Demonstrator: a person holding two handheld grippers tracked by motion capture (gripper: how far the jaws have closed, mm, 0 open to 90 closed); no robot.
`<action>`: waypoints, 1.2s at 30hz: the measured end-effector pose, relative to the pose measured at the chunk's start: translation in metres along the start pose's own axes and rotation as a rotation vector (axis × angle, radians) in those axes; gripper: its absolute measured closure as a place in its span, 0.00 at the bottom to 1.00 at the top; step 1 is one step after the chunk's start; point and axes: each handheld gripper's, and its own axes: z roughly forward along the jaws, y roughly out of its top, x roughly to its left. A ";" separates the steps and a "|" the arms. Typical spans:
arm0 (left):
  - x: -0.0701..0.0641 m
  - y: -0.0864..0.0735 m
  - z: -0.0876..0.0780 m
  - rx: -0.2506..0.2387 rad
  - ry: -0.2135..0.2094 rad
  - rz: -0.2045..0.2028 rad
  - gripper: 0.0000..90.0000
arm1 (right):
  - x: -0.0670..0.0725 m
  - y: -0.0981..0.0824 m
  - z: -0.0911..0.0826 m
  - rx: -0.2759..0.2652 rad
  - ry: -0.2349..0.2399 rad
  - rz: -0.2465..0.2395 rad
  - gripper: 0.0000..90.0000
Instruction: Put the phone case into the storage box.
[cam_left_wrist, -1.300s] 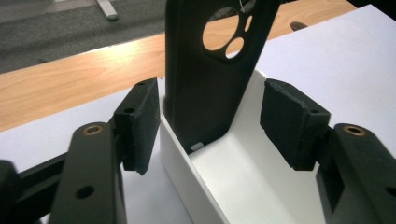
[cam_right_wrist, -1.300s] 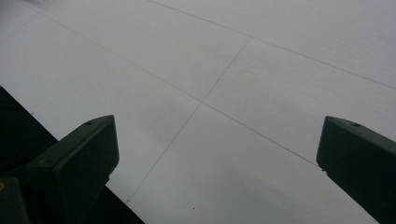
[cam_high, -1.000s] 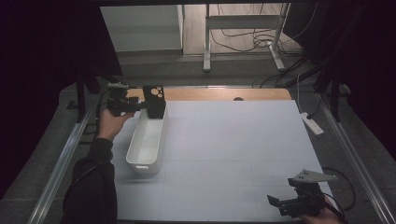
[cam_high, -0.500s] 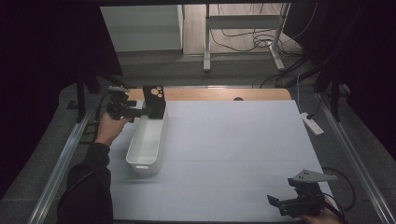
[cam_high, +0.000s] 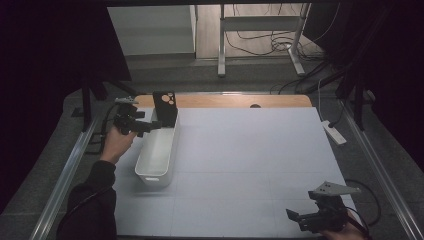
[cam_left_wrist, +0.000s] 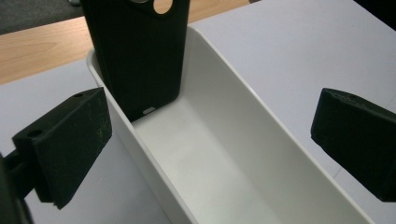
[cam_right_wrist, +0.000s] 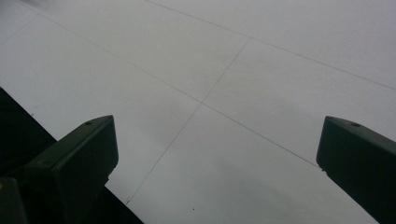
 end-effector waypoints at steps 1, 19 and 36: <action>-0.001 -0.001 -0.001 -0.003 -0.001 0.004 0.00 | 0.000 0.000 0.000 0.000 0.000 0.000 0.00; -0.024 -0.015 -0.015 -0.026 -0.007 0.060 0.00 | 0.000 0.000 0.000 -0.002 -0.007 0.006 0.00; -0.048 -0.026 -0.025 -0.036 -0.005 0.084 0.00 | 0.000 0.000 0.000 -0.001 -0.014 0.009 0.00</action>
